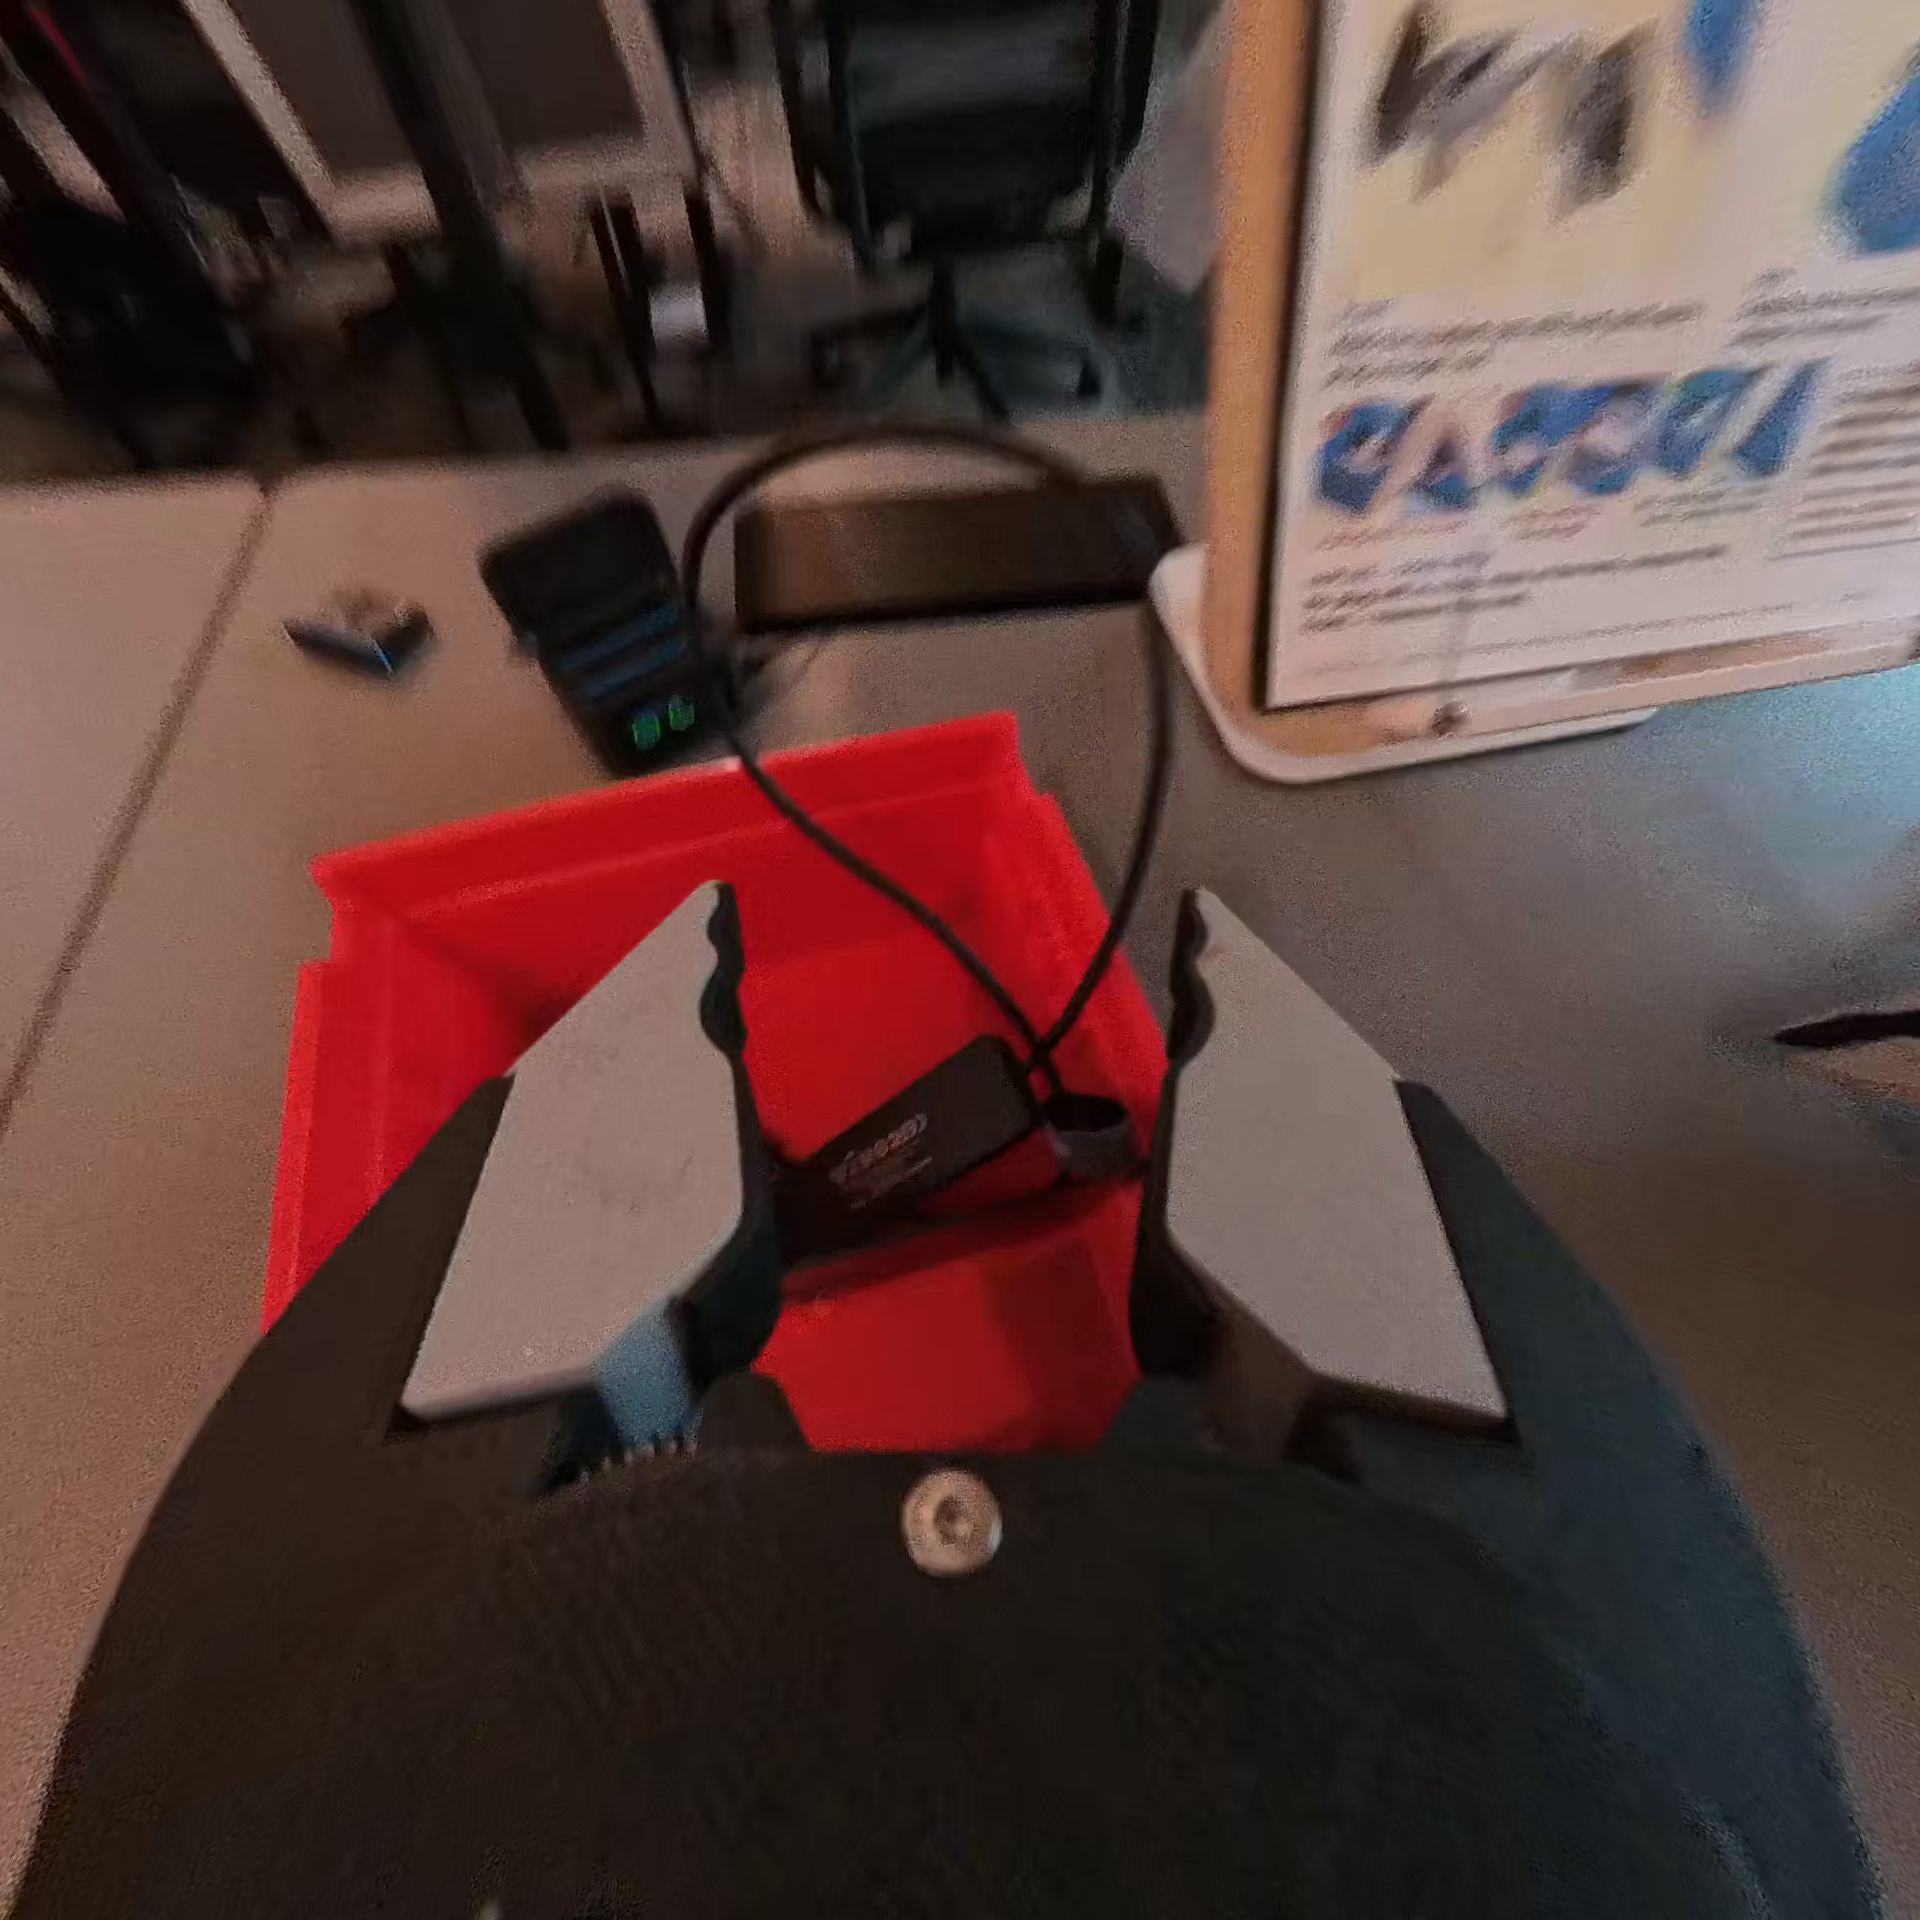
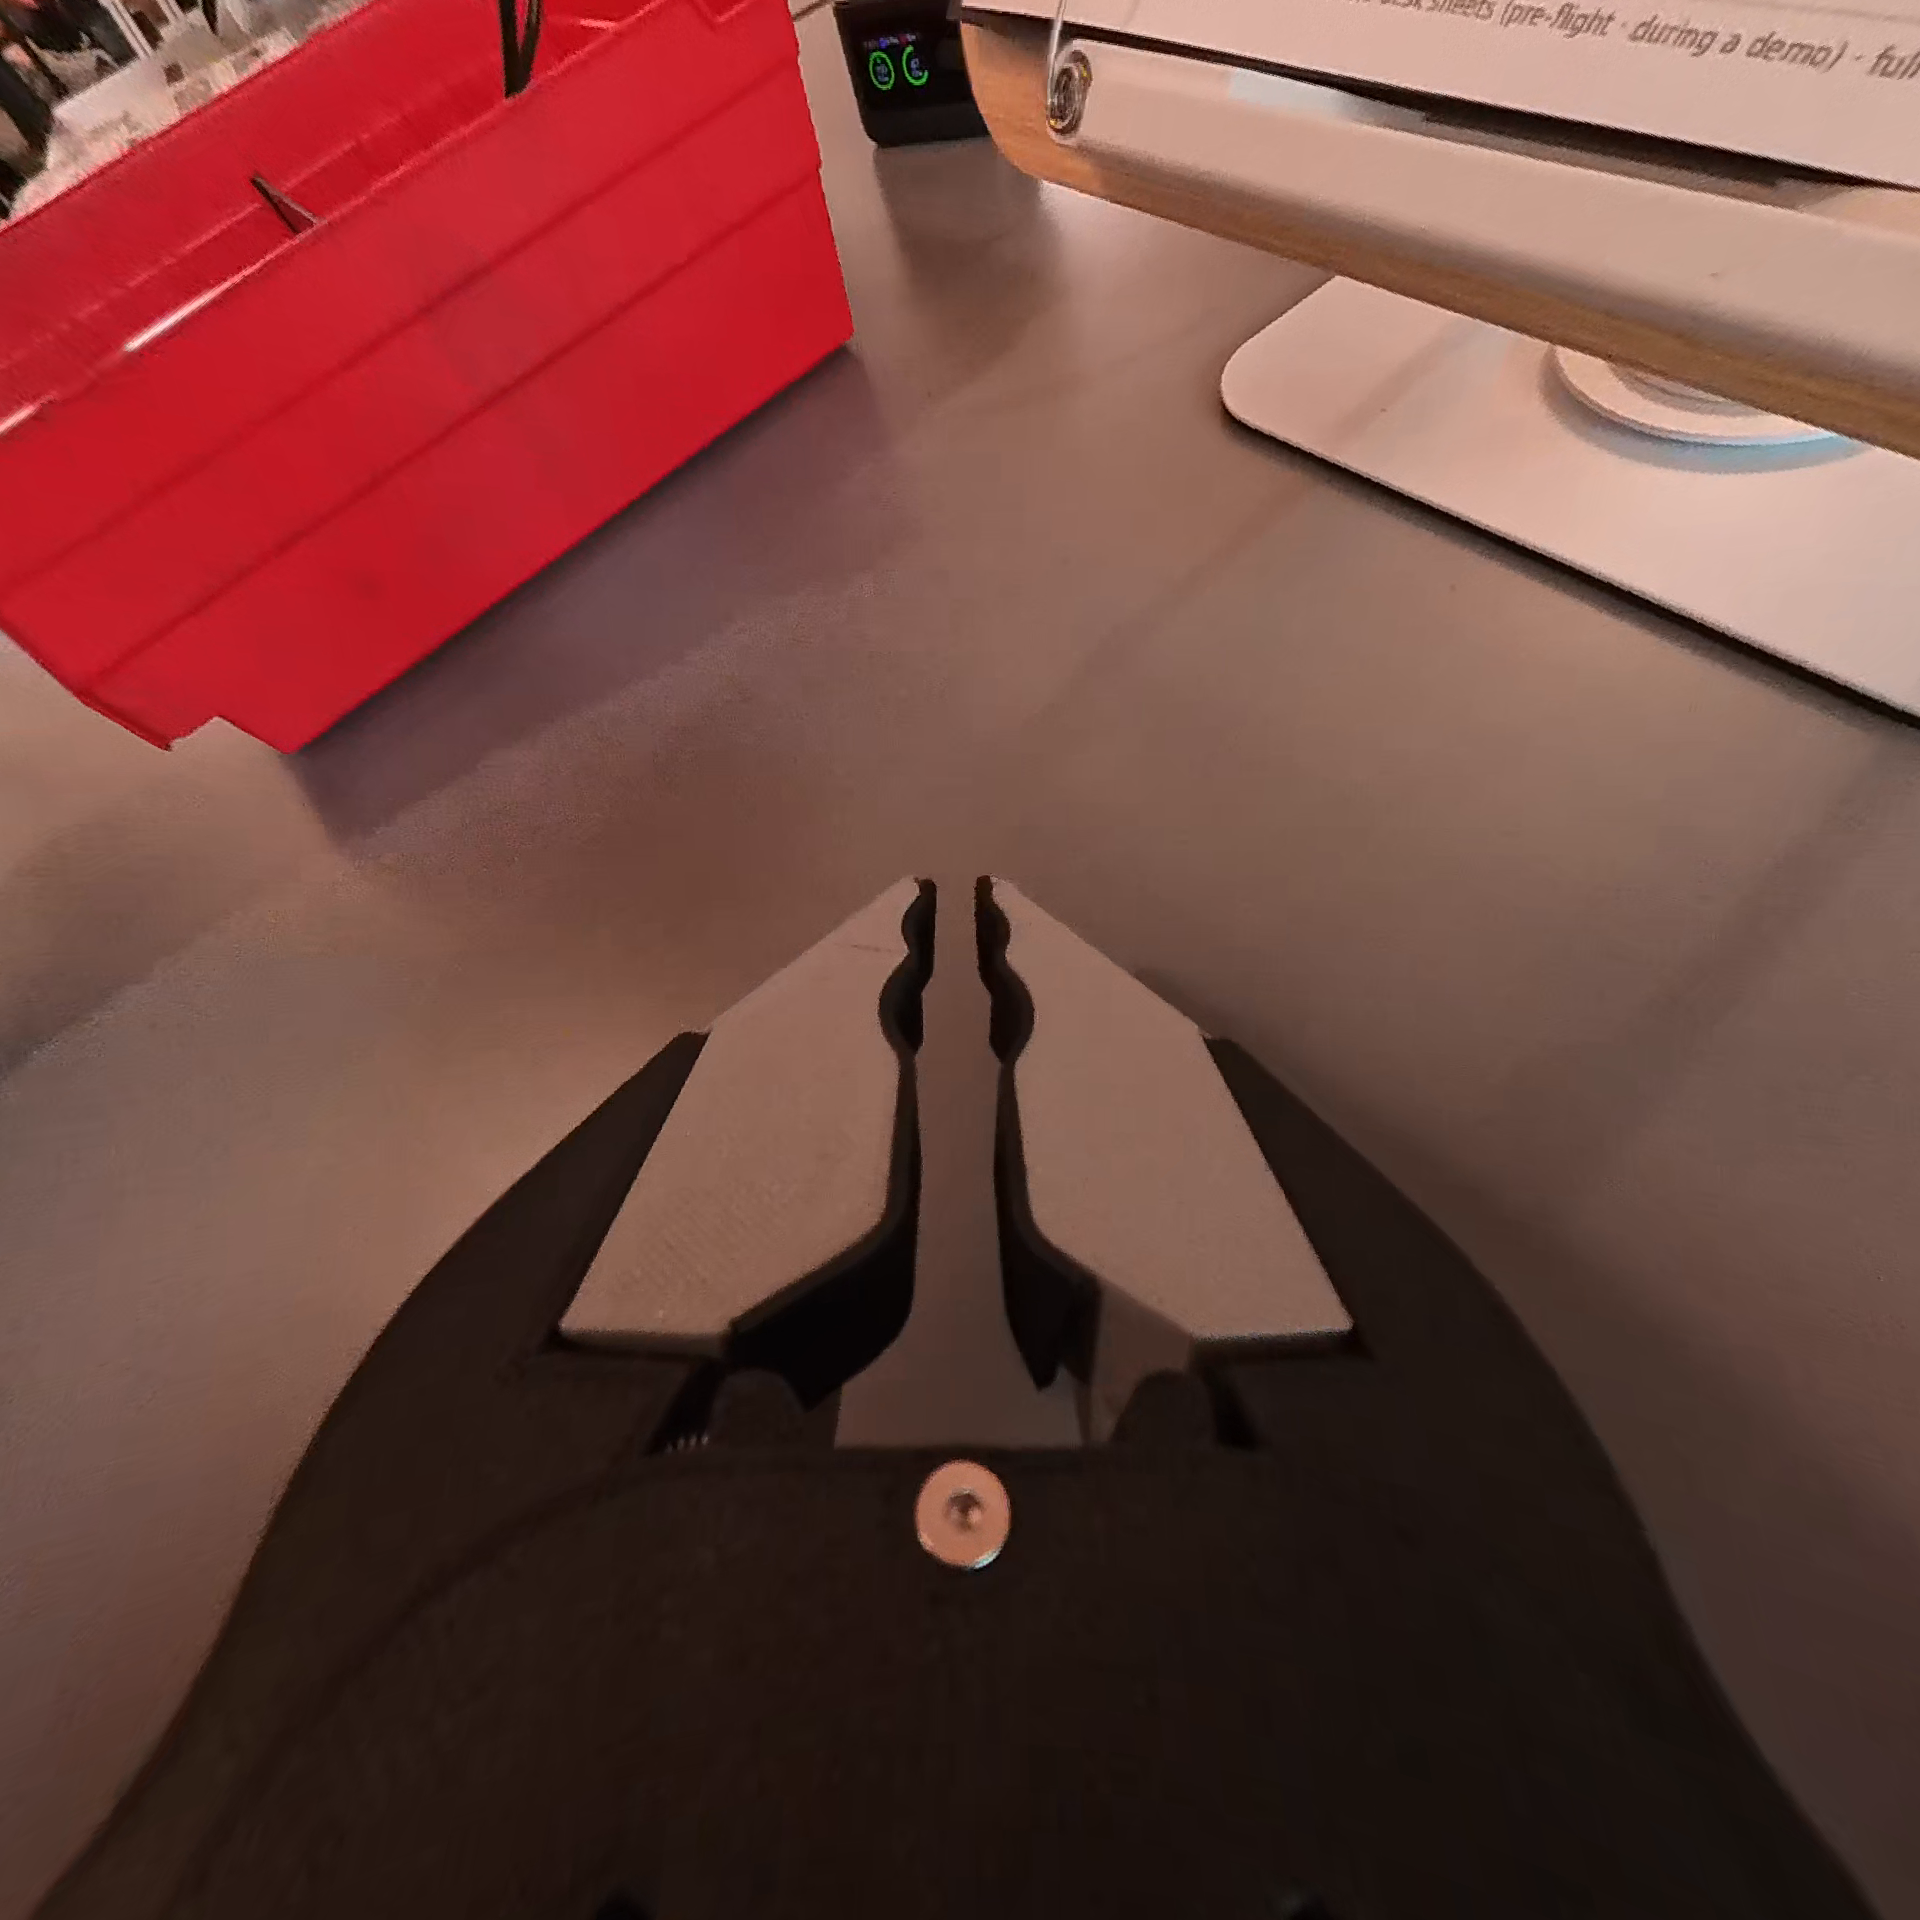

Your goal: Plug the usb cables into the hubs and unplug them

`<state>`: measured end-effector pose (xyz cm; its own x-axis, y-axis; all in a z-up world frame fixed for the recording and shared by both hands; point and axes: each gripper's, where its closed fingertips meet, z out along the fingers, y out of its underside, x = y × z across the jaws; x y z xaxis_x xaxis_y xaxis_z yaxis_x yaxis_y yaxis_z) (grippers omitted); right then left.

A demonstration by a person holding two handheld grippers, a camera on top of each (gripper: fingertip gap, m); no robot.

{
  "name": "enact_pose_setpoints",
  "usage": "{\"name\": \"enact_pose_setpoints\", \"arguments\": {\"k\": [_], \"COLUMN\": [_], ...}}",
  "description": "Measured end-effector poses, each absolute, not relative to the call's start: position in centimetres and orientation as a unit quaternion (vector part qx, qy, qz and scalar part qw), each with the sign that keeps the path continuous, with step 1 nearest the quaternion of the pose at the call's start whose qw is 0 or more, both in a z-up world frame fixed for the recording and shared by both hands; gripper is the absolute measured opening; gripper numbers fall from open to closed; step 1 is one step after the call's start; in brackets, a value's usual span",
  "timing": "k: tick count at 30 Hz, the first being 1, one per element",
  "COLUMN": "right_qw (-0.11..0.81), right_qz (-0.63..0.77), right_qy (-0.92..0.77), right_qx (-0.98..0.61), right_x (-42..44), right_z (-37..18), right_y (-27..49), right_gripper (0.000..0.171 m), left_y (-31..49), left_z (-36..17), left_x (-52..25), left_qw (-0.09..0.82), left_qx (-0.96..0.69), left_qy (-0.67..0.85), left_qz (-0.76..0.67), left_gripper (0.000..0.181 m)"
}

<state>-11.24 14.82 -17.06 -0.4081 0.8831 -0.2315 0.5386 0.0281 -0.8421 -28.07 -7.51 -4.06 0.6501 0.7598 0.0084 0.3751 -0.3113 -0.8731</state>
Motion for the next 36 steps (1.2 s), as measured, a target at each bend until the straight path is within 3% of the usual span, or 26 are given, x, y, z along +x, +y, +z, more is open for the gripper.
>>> {"name": "enact_pose_setpoints", "arguments": {"k": [3,6,8,10,16,24,36], "right_qw": [0.19,0.198,0.199,0.196,0.192,0.194,0.197], "right_qz": [0.475,0.48,0.481,0.482,0.487,0.481,0.491], "right_qy": [-0.692,-0.688,-0.686,-0.685,-0.686,-0.695,-0.693], "right_qx": [-0.51,-0.508,-0.509,-0.51,-0.505,-0.499,-0.489], "right_x": [-11.1,-11.2,-11.2,-11.2,-11.2,-11.2,-11.2], "right_z": [-16.7,-16.3,-16.2,-16.2,-16.1,-16.3,-15.8], "right_y": [14.9,15.1,15.2,15.3,14.9,14.5,14.2], "right_gripper": [0.003,0.002,0.002,0.002,0.002,0.001,0.003], "left_y": [-6.4,-6.3,-6.5,-6.3,-5.9,-6.6,-3.2], "left_z": [-7.2,-9.5,-11.2,-11.8,-10.7,0.2,15.8], "left_x": [-29.0,-30.1,-30.3,-30.3,-30.9,-31.0,-22.5], "left_qw": [0.452,0.414,0.368,0.352,0.341,0.436,0.586], "left_qx": [-0.806,-0.821,-0.845,-0.856,-0.866,-0.821,-0.764], "left_qy": [-0.374,-0.387,-0.383,-0.373,-0.351,-0.311,-0.175], "left_qz": [0.082,0.07,0.069,0.064,0.099,0.197,0.205], "left_gripper": [0.074,0.064,0.03,0.013,0.007,0.001,0.0]}}
